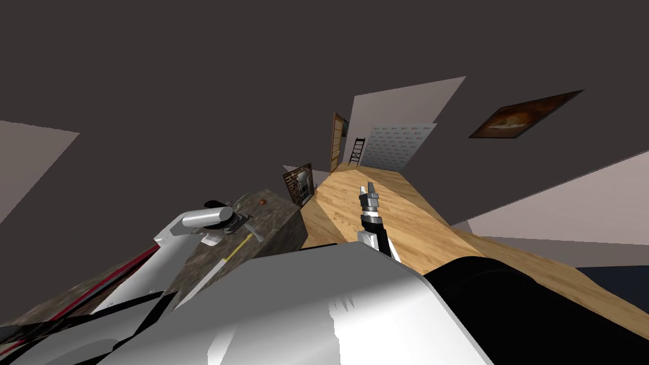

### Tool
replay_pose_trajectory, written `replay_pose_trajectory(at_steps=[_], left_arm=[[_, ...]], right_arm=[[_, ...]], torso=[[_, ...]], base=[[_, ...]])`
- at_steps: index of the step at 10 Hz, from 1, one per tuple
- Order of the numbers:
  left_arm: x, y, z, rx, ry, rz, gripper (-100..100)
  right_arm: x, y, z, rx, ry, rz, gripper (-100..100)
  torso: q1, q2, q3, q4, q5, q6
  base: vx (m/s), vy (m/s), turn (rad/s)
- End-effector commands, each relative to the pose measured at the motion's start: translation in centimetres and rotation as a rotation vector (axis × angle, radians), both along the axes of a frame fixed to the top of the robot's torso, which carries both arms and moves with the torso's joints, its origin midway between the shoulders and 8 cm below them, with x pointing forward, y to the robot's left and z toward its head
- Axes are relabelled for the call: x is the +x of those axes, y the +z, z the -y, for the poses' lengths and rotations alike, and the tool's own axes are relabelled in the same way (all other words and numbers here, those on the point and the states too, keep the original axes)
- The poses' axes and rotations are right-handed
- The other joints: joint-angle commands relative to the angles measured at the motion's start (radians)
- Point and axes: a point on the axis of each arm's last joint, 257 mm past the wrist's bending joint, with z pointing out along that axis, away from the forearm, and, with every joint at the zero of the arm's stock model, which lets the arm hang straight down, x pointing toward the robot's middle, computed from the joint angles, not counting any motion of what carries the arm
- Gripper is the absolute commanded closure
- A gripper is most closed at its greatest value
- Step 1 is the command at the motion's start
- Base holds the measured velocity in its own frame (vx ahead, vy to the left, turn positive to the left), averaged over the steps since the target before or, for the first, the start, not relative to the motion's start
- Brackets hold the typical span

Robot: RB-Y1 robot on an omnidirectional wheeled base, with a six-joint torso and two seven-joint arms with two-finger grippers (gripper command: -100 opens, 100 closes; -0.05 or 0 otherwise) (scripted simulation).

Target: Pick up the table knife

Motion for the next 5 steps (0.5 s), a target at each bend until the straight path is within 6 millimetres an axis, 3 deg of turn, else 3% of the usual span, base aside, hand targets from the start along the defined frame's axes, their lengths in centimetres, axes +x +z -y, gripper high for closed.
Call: replay_pose_trajectory(at_steps=[1,5], left_arm=[[-1.0,-0.1,-0.2,-0.02,0.004,-0.05,-100],[-3.4,-0.4,-0.1,-0.064,0.012,-0.152,-100]], right_arm=[[0.0,0.0,0.0,0.0,0.0,0.0,0],[0.0,0.0,0.0,0.0,0.0,0.0,0]], torso=[[0.0,0.0,0.0,0.0,0.0,0.0],[0.0,0.0,0.0,0.0,0.0,0.0]], base=[[0.013,0.002,-0.093],[0.009,0.003,-0.071]])
